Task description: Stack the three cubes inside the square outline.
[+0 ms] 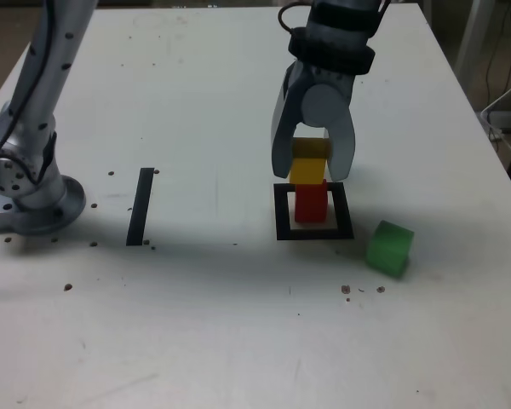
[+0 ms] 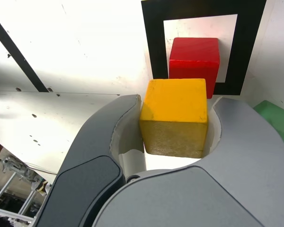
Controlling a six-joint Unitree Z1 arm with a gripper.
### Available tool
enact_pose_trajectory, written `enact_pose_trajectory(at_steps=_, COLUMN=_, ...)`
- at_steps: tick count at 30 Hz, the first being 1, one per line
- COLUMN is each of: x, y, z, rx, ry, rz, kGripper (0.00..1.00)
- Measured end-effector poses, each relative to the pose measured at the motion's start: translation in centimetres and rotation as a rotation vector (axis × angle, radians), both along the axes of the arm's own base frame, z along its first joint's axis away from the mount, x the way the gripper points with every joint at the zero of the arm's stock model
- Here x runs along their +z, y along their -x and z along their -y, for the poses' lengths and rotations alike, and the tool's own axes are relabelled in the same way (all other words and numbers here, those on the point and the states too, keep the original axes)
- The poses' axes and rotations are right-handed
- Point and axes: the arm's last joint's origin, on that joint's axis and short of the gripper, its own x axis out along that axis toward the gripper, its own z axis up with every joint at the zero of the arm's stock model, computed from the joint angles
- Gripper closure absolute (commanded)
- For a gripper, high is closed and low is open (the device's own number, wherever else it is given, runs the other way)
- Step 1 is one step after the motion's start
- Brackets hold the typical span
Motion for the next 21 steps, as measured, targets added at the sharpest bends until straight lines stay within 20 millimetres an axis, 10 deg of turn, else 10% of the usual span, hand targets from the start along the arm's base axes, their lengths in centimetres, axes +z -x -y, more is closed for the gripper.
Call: enact_pose_trajectory(at_steps=21, x=-1.5, y=-0.9, z=0.0, rx=-0.009, ry=0.011, rz=-0.009, kGripper=0.69)
